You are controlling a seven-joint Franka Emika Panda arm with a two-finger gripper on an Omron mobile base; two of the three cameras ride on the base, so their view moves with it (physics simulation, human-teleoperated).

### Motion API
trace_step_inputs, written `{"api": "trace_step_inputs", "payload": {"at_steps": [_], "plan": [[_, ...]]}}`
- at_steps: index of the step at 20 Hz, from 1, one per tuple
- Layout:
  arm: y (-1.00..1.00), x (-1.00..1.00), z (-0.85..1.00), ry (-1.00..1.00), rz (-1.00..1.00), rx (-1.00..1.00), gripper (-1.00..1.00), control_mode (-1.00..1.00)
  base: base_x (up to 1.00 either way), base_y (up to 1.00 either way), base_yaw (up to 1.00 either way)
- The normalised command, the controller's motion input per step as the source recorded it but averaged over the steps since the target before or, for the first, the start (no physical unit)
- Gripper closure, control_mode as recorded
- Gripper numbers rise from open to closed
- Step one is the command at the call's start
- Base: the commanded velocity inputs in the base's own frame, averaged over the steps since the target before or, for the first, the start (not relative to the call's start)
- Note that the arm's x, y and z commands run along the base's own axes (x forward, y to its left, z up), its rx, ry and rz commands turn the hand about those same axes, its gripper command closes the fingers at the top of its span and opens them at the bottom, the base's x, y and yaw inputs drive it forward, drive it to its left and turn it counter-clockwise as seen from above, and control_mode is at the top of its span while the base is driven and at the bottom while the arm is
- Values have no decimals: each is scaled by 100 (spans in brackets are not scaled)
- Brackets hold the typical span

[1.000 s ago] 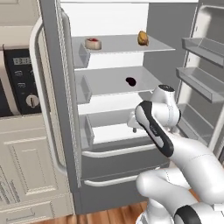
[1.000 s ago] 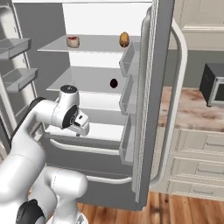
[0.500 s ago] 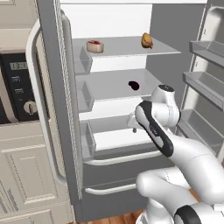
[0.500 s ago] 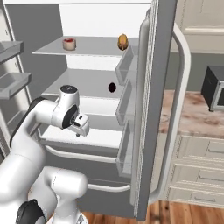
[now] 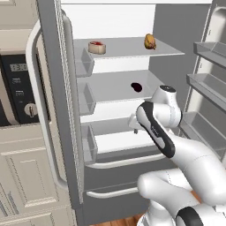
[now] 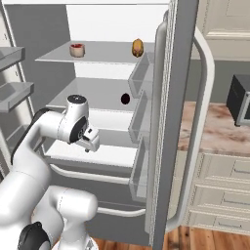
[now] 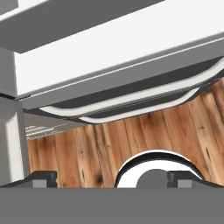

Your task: Gather the eggplant and sweet potato from the fridge and place them on a tray on the dining counter. Then gather the steak and chicken drumstick from the fridge and place them on the other tray.

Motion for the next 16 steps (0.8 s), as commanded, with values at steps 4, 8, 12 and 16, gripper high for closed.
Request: {"api": "trace_step_inputs", "payload": {"at_steps": [4, 8, 12, 16], "plan": [[0, 0, 0, 0, 0, 0, -100, 100, 0, 0, 0], [0, 0, 0, 0, 0, 0, -100, 100, 0, 0, 0], [0, 0, 1, -3, 0, 0, -100, -100, 0, 0, 0], [-3, 0, 8, -5, 0, 0, -100, -100, 0, 0, 0]]}}
